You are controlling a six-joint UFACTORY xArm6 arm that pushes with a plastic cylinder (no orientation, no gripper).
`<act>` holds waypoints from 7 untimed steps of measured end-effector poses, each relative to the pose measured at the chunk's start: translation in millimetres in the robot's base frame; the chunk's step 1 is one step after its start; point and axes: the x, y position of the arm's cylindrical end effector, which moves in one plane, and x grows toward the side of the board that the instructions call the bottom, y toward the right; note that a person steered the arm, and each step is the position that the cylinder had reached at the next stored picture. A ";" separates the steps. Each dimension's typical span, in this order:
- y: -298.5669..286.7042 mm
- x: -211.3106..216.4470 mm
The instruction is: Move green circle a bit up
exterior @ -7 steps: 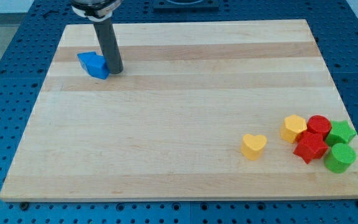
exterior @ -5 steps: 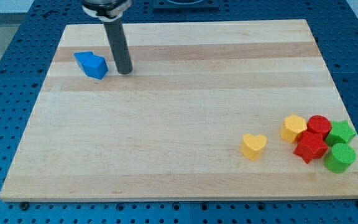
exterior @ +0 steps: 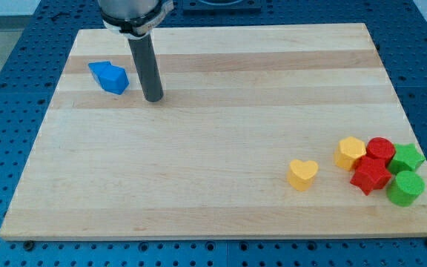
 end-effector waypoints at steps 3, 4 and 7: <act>42.1 102.3; 70.7 130.4; 147.8 203.1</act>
